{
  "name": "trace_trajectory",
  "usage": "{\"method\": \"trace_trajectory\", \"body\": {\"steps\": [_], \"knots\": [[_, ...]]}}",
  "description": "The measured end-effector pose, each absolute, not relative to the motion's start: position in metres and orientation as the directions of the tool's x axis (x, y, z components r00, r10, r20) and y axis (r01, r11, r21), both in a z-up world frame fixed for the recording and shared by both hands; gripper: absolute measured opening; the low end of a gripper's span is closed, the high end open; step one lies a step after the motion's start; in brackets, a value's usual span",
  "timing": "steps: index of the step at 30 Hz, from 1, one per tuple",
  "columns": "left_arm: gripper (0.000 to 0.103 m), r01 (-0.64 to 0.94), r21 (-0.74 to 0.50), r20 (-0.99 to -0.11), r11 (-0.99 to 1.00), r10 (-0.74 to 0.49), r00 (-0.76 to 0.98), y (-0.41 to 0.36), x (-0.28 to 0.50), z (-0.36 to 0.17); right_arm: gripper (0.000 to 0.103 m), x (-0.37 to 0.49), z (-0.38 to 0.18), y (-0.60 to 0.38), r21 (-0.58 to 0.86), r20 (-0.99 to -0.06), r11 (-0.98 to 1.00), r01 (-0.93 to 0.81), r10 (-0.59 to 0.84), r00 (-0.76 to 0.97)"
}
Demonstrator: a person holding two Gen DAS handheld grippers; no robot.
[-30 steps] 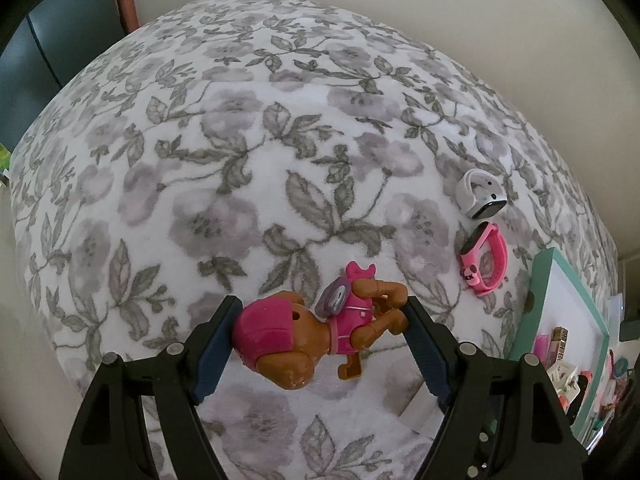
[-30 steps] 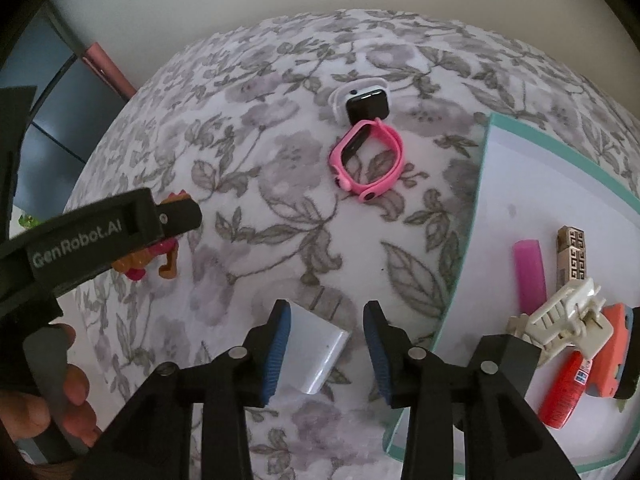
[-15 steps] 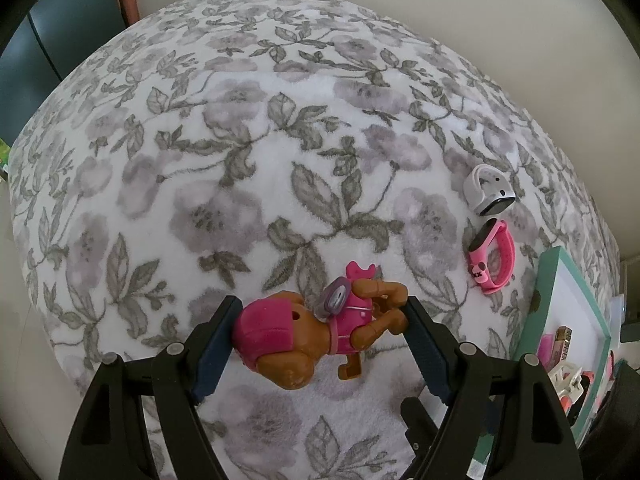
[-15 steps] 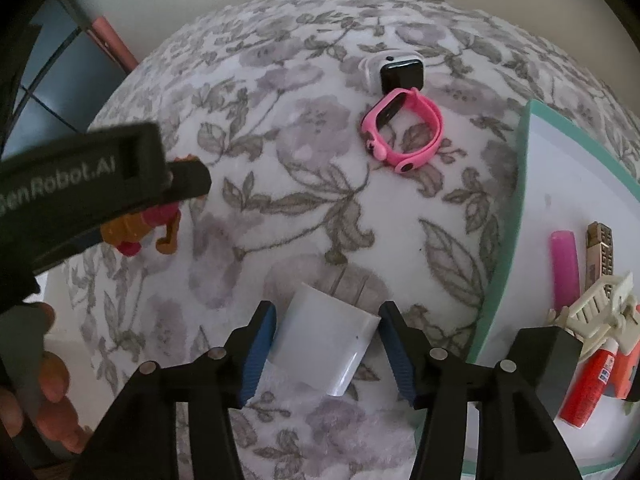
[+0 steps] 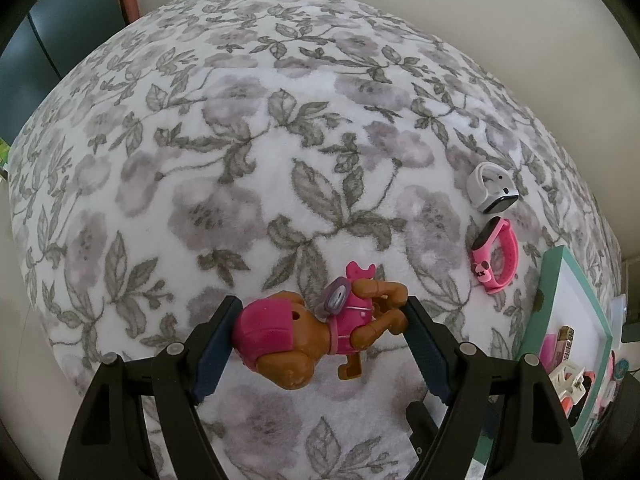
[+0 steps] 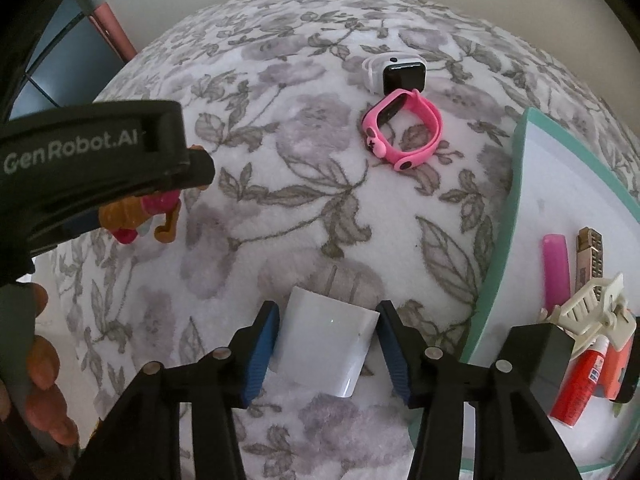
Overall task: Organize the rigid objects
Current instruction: 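Lift and carry the white charger and toy doll over the teal-rimmed tray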
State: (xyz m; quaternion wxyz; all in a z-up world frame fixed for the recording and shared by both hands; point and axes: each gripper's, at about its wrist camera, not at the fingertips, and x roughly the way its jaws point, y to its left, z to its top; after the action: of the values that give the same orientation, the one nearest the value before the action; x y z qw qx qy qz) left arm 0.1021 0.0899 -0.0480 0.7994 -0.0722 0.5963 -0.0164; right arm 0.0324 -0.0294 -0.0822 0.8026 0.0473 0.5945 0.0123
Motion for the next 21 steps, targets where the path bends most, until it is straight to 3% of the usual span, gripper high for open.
{"method": "trace_trajectory", "body": {"steps": [21], "knots": [[0.081, -0.036, -0.154, -0.927, 0.987, -0.132, 0.35, 0.088, 0.1, -0.029, 0.049, 0.028, -0.048, -0.057, 0.114, -0.926, 0.991, 0.074, 0.078, 0.371]]}}
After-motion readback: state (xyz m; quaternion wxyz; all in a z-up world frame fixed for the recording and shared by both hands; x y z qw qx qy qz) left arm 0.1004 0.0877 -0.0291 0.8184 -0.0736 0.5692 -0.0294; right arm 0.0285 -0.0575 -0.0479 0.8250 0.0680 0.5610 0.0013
